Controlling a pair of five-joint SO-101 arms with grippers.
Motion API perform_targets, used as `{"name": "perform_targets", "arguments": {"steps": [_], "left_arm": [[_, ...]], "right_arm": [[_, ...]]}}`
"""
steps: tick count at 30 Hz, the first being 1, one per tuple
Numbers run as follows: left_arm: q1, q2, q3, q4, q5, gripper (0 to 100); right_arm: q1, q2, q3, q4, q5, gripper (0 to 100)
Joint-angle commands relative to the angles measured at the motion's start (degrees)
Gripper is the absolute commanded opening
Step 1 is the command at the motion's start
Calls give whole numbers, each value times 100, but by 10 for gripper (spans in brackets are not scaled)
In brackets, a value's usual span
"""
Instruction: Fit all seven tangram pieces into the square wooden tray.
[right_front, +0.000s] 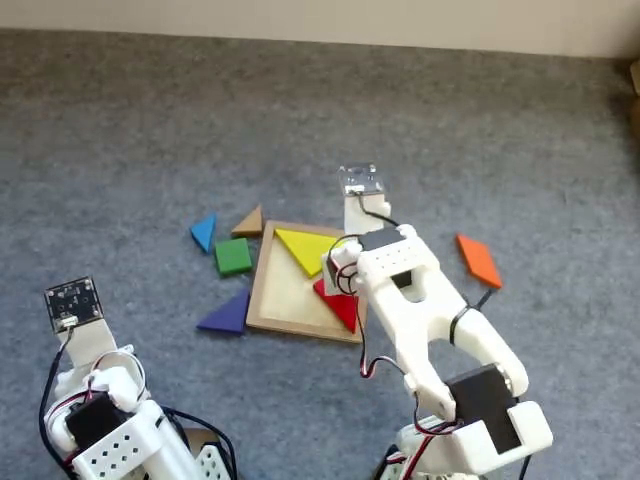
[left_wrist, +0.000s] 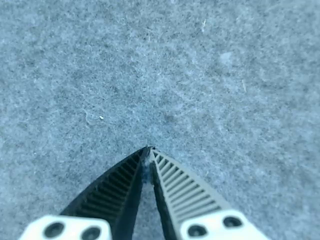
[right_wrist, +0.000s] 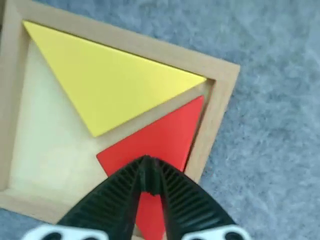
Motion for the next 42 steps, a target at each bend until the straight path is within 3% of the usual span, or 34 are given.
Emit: {"name": "perform_targets", "arguments": {"steps": [1, 7, 17, 26, 32, 37, 42], "left_arm": [[-22, -347, 119, 53, 0, 8], [-22, -347, 119, 53, 0, 8], [-22, -347, 119, 53, 0, 8], [-22, -347, 119, 53, 0, 8], [-31, -347, 119, 53, 0, 8], [-48, -347, 119, 53, 0, 8], [-66, -347, 119, 53, 0, 8]], "right_arm": [[-154, 251, -251, 13, -35, 5], [22, 637, -664, -57, -589, 5], [488, 752, -971, -22, -607, 5], [743, -708, -620, 31, -571, 5], [1604, -1007, -479, 31, 703, 5], [2167, -637, -690, 40, 809, 12], [2633, 22, -1385, 418, 791, 165]]}}
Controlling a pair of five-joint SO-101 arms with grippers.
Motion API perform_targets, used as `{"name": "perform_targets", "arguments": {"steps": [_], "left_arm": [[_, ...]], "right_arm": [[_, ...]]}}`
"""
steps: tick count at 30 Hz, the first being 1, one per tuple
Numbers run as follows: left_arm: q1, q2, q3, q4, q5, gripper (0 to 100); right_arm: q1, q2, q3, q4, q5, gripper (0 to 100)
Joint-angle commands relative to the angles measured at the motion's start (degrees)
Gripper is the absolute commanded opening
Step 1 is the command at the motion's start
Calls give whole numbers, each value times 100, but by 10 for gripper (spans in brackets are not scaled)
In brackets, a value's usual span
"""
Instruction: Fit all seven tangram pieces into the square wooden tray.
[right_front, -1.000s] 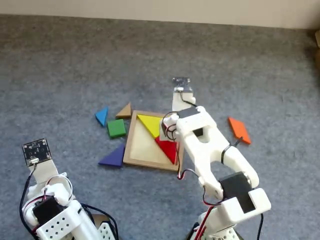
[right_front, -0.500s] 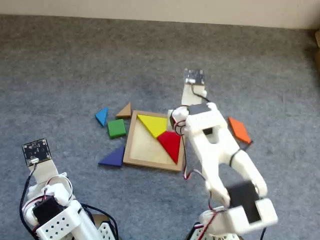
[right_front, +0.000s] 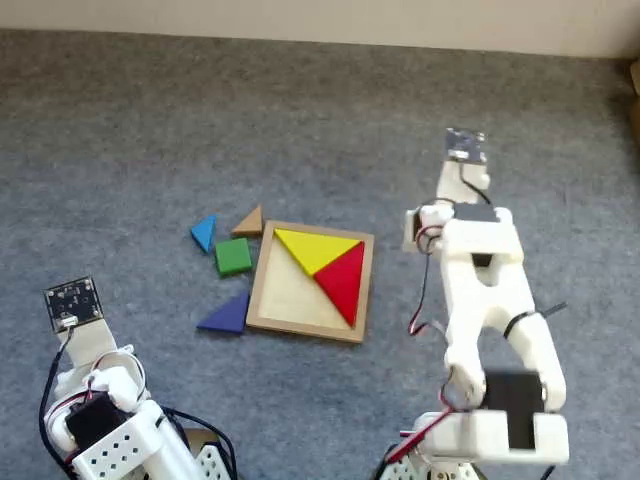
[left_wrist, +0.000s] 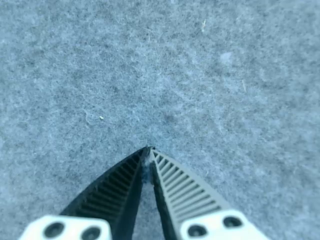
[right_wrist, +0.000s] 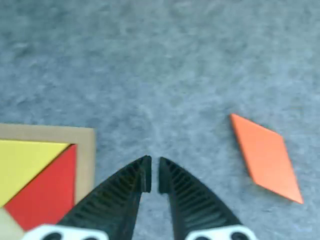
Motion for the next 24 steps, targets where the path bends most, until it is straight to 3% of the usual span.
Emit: {"name": "perform_targets", "arguments": {"steps": [1, 5, 13, 24], "left_arm": [[-66, -347, 119, 53, 0, 8], [-75, -347, 119, 53, 0, 8], [-66, -347, 119, 53, 0, 8], [-66, -356, 119, 53, 0, 8]], "right_arm": [[330, 286, -769, 488, 44, 203], [374, 927, -1569, 1165, 62, 289], [593, 1903, -2818, 1692, 62, 290], [778, 2554, -3099, 1648, 62, 289]]}}
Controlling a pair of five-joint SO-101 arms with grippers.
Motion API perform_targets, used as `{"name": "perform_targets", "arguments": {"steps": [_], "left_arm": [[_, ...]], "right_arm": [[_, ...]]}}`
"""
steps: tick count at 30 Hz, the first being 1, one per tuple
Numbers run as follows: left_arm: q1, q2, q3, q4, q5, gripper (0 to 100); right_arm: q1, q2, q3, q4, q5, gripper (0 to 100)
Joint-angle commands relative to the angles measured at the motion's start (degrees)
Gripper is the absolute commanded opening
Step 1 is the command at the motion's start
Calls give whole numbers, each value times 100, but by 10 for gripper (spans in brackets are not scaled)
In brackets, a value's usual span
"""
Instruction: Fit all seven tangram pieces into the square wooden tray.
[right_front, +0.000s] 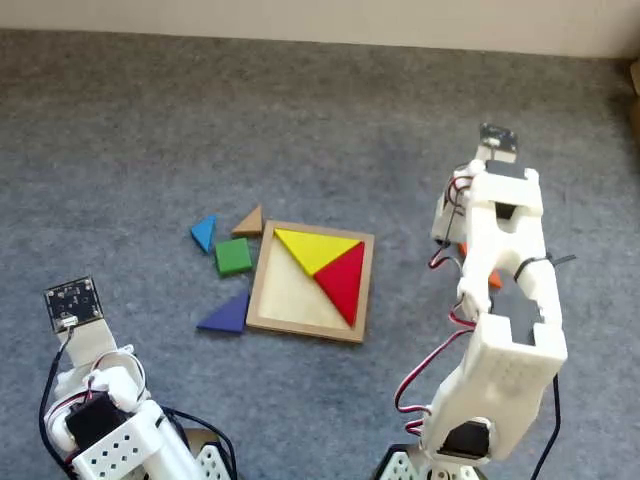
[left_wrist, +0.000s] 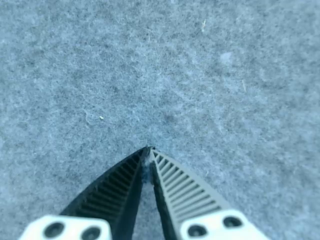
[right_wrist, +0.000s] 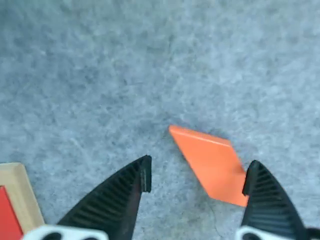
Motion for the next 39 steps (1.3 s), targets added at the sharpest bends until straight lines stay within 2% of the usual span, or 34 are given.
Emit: {"name": "perform_targets", "arguments": {"steps": [1, 9, 16, 19, 30, 35, 39], "left_arm": [[-66, -356, 119, 53, 0, 8], [-57, -356, 119, 53, 0, 8], [-66, -356, 119, 53, 0, 8], [-66, -356, 119, 53, 0, 8], [-66, -356, 119, 62, 0, 8], [-66, -356, 119, 62, 0, 8], [-66, -356, 119, 62, 0, 8]], "right_arm": [[84, 48, -453, 4, 62, 289], [145, 796, -1059, 66, 62, 282], [136, 910, -1429, 576, 62, 50], [110, 901, -1490, 637, 62, 4], [-207, 796, -1525, 927, 62, 4], [-497, 84, -1508, 1578, 35, 26], [-778, -602, -1314, 1675, 62, 49]]}}
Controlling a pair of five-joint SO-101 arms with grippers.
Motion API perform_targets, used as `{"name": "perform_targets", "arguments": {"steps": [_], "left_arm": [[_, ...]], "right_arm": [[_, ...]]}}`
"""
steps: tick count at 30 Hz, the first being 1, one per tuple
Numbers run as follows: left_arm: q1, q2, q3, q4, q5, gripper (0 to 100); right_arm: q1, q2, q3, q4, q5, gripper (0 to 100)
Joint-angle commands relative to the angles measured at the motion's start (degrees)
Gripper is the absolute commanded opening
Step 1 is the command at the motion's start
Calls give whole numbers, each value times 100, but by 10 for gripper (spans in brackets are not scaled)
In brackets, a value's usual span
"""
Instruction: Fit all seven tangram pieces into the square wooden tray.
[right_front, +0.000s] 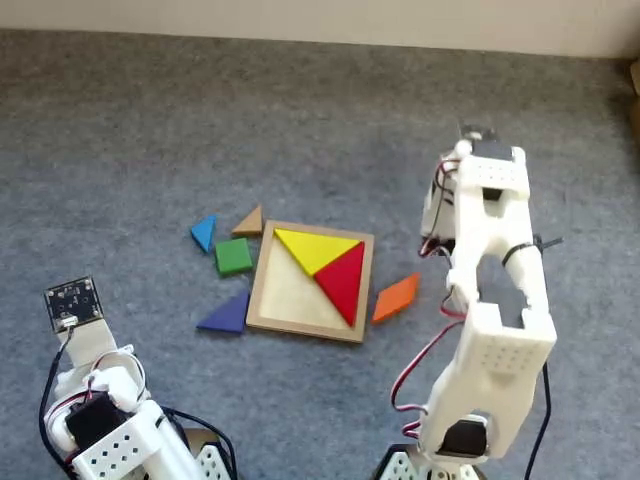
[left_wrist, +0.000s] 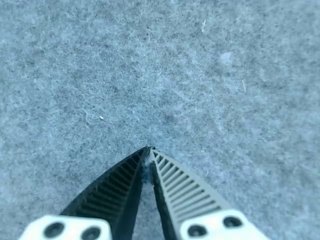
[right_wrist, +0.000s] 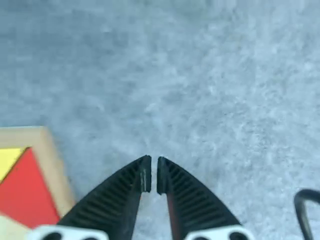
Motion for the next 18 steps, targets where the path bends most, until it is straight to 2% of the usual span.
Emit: {"name": "perform_targets", "arguments": {"steps": [1, 3, 11, 18], "left_arm": [[-66, -356, 119, 62, 0, 8], [-66, -356, 119, 62, 0, 8], [-66, -356, 119, 62, 0, 8], [-31, -356, 119, 62, 0, 8]], "right_arm": [[-321, -927, 66, 84, 70, 51], [-418, -1226, 391, 75, 299, 51], [-892, -2246, 1481, 75, 1996, 51], [-901, -2387, 2088, 84, 3648, 51]]}}
